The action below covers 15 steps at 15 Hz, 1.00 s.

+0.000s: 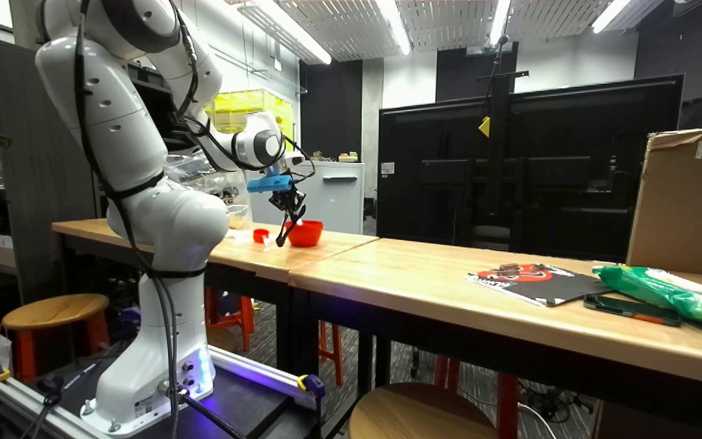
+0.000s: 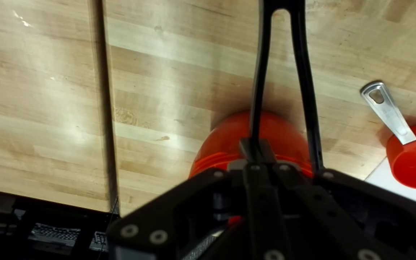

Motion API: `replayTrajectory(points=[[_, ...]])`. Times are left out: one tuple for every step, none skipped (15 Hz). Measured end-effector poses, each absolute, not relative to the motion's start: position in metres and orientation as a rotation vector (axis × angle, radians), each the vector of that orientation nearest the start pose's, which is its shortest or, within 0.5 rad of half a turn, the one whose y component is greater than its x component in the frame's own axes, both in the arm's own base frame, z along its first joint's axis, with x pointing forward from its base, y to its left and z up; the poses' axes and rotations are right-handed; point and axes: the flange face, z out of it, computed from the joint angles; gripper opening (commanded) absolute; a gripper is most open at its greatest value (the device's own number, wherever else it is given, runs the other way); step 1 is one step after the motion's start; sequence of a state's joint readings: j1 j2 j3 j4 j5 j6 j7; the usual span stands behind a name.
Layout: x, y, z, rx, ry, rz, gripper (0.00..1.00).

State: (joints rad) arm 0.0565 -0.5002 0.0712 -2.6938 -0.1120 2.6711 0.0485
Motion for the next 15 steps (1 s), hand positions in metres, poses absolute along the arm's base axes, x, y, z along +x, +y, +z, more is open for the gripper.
replayTrajectory(points=[[0.405, 0.055, 0.437, -3.103, -0.256, -0.765, 0.0], [0.405, 0.055, 0.437, -3.102, -0.252, -0.764, 0.0], [0.405, 0.054, 0.437, -3.1, -0.25, -0.763, 0.0], [0.405, 0.054, 0.436, -3.098, -0.246, -0.762, 0.0], [0.406, 0.053, 0.436, -3.096, -0.243, -0.761, 0.0], [0.406, 0.053, 0.435, -3.094, -0.24, -0.761, 0.0], [0.407, 0.053, 0.434, -3.093, -0.238, -0.759, 0.0], [0.408, 0.052, 0.432, -3.092, -0.237, -0.756, 0.0], [0.408, 0.051, 0.431, -3.091, -0.236, -0.751, 0.0], [0.409, 0.05, 0.429, -3.091, -0.236, -0.747, 0.0], [0.409, 0.05, 0.428, -3.091, -0.235, -0.743, 0.0], [0.41, 0.049, 0.427, -3.091, -0.234, -0.74, 0.0], [0.41, 0.049, 0.426, -3.091, -0.233, -0.738, 0.26], [0.41, 0.049, 0.426, -3.091, -0.233, -0.735, 0.26], [0.411, 0.048, 0.425, -3.09, -0.231, -0.734, 0.32]])
